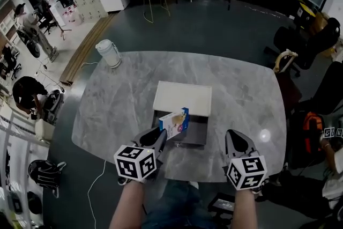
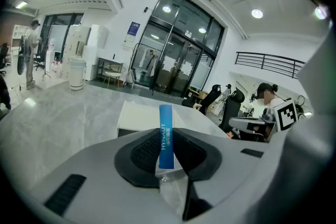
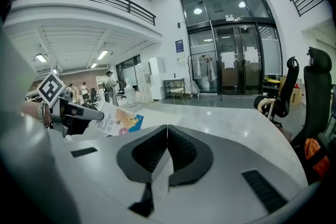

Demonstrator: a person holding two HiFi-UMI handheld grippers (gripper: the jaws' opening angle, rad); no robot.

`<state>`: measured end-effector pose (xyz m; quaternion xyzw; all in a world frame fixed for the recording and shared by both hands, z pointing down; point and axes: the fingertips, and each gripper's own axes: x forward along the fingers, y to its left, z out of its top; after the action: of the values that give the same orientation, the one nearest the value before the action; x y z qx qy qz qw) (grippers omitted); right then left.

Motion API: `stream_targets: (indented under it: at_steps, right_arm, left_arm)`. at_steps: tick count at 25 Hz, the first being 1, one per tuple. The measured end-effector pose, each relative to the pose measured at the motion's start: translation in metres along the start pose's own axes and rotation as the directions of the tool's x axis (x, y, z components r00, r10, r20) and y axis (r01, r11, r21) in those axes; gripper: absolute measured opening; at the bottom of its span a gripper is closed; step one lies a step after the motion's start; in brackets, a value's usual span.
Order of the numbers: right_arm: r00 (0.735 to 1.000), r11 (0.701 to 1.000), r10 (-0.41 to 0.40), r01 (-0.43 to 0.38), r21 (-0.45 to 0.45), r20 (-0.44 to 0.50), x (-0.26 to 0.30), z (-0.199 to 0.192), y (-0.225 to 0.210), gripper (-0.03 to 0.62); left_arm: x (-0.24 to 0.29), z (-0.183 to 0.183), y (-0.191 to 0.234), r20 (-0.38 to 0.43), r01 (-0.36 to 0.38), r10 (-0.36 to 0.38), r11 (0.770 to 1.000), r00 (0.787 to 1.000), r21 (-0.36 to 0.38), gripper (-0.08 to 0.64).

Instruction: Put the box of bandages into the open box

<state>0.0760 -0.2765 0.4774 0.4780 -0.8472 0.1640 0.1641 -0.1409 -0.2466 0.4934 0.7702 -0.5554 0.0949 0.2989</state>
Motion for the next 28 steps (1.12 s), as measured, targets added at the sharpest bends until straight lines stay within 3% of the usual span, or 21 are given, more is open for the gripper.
stream_targets:
  at_steps: [5, 10, 19, 23, 28]
  right_arm:
    - [0.999, 1.000, -0.003, 0.003, 0.007, -0.040, -0.006, -0.021, -0.001, 0.025]
    - [0.998, 0.999, -0.036, 0.038, 0.034, -0.056, -0.011, -0.033, -0.013, 0.025]
    - [0.989, 0.986, -0.125, 0.133, 0.105, -0.074, -0.021, -0.050, -0.048, 0.025]
    - [0.985, 0.981, -0.147, 0.156, 0.114, -0.085, -0.022, -0.052, -0.059, 0.025]
    - [0.980, 0.975, -0.180, 0.190, 0.113, -0.089, -0.024, -0.046, -0.074, 0.025]
  left_arm:
    - [0.003, -0.025, 0.002, -0.042, 0.002, -0.004, 0.998, 0.999, -0.066, 0.080]
    - [0.019, -0.041, -0.004, -0.115, 0.042, -0.057, 0.991, 0.992, -0.128, 0.080]
    - [0.054, -0.059, -0.014, -0.263, 0.063, -0.105, 0.985, 0.959, -0.163, 0.080]
    - [0.071, -0.059, -0.016, -0.309, 0.087, -0.152, 0.973, 0.939, -0.213, 0.080]
    - [0.087, -0.059, -0.011, -0.396, 0.066, -0.136, 0.980, 0.908, -0.186, 0.081]
